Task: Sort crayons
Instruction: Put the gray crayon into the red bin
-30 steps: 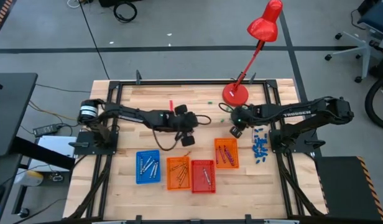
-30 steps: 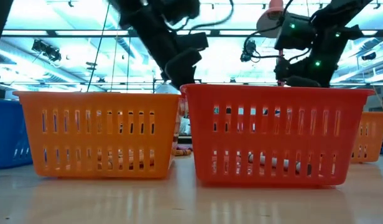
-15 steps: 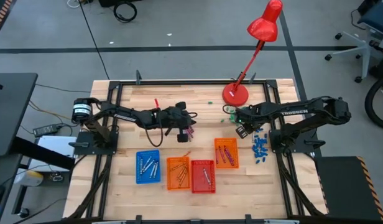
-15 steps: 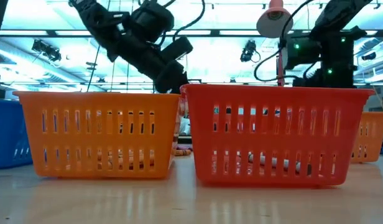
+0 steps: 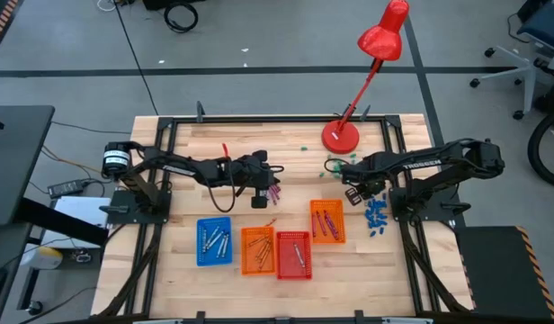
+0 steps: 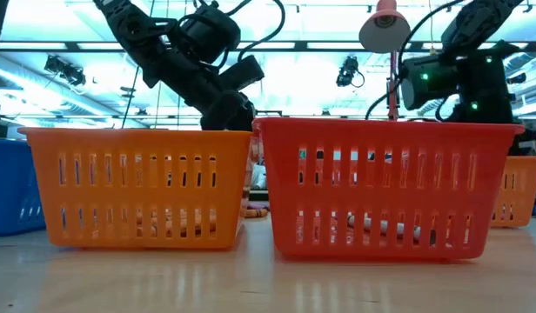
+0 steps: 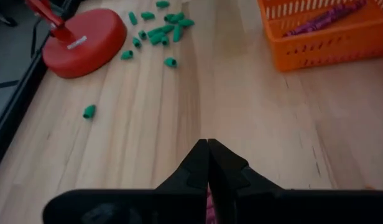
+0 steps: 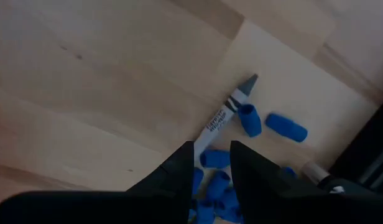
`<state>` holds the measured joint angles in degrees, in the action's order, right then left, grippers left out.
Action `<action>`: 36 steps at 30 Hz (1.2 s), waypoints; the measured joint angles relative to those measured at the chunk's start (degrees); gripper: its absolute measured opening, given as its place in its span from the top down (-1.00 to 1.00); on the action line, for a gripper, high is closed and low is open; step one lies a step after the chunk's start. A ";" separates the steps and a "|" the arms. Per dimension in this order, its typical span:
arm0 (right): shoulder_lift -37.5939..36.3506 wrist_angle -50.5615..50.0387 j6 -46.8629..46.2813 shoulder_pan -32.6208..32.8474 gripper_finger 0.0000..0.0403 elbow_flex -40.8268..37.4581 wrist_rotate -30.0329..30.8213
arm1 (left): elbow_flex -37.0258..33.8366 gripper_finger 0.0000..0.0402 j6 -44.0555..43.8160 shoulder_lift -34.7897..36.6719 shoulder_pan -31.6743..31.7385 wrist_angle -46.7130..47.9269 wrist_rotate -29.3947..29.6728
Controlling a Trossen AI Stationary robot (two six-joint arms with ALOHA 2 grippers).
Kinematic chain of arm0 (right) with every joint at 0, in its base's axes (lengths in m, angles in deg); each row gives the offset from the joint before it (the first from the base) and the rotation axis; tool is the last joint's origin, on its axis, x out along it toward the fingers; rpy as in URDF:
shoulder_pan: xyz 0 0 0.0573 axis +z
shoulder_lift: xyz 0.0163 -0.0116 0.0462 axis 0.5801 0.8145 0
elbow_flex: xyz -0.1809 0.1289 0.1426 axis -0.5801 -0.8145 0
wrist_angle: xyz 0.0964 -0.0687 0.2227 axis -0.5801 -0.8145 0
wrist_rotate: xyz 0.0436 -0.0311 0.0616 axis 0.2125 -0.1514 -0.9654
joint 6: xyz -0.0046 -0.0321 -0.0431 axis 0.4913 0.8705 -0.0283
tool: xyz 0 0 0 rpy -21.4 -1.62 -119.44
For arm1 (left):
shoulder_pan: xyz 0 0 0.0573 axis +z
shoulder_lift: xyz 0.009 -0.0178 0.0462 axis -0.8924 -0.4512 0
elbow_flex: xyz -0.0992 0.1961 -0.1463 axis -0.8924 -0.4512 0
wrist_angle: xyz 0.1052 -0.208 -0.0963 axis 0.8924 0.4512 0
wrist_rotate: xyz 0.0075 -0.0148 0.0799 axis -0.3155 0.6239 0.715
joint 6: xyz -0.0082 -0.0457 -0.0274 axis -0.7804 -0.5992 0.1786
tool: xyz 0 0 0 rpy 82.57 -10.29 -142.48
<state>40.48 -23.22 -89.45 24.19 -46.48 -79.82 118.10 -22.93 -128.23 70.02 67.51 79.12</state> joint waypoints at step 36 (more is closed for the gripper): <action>4.74 10.99 5.35 -0.39 0.52 -2.71 -0.37 | -20.53 0.97 -8.35 16.49 -9.57 -11.11 -5.14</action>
<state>45.22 -12.23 -84.10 23.80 -49.19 -80.19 97.57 -31.28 -111.73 60.45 56.40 73.98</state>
